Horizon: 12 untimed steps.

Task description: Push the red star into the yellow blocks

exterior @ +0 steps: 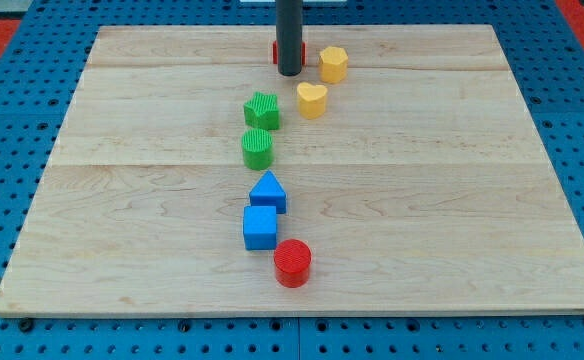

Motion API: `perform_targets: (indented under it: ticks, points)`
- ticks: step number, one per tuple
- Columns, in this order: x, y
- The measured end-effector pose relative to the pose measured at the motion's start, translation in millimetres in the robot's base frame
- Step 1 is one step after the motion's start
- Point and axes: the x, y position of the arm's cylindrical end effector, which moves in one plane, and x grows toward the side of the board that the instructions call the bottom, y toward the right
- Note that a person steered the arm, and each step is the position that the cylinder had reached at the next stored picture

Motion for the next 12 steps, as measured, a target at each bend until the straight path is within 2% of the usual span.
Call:
perform_targets:
  ticks: [3, 4, 6, 7, 8, 9, 10, 11, 12]
  points:
    - [-12, 67]
    - [-12, 65]
    - [-5, -38]
    - [-15, -52]
    - [-43, -64]
    - [-49, -55]
    - [-22, 2]
    - [-7, 9]
    - [-6, -38]
